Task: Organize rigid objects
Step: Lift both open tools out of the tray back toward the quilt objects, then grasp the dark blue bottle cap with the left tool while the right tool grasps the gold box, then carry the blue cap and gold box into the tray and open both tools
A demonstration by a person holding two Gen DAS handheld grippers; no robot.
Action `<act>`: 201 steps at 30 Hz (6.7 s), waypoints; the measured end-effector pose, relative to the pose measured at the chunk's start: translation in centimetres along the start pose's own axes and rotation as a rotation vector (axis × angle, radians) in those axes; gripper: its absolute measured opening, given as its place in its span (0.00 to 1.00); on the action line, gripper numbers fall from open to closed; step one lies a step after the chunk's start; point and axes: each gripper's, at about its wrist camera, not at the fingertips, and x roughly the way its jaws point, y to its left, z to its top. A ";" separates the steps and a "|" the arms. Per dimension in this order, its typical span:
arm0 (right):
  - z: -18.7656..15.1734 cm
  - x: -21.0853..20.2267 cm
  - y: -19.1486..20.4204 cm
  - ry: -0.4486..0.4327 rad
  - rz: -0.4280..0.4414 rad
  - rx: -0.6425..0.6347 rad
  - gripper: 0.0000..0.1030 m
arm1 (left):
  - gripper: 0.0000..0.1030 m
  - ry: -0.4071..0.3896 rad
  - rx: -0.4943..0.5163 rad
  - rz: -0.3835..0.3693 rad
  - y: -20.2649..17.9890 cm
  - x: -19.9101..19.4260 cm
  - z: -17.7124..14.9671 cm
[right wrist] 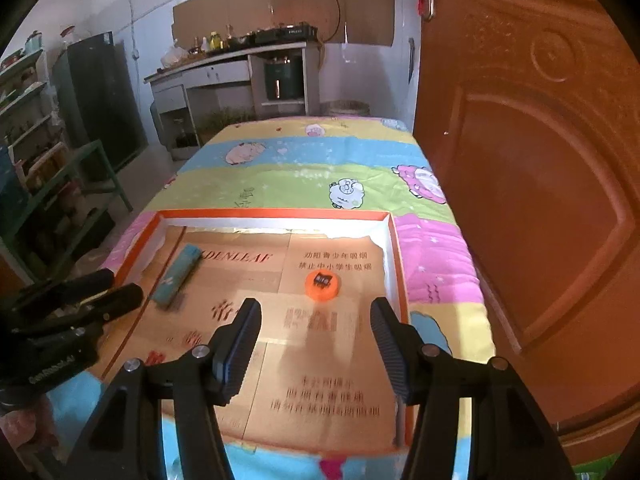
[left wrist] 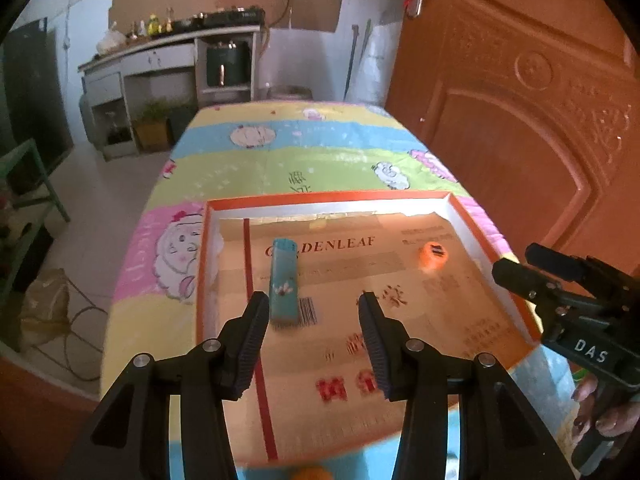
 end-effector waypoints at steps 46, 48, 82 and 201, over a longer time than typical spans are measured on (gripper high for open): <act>-18.0 -16.2 5.4 -0.066 -0.056 0.013 0.55 | 0.47 -0.057 -0.027 0.011 -2.2 -16.7 -19.9; -18.5 -16.3 5.5 -0.064 -0.052 0.013 0.55 | 0.47 -0.052 -0.023 0.015 -2.2 -16.7 -20.4; -20.5 -12.9 6.8 0.029 -0.001 0.010 0.55 | 0.47 0.061 -0.045 0.006 -1.4 -12.6 -23.1; 1.0 -2.3 -2.0 -0.010 0.111 -0.092 0.18 | 0.30 0.011 0.130 -0.036 -4.9 -0.6 1.7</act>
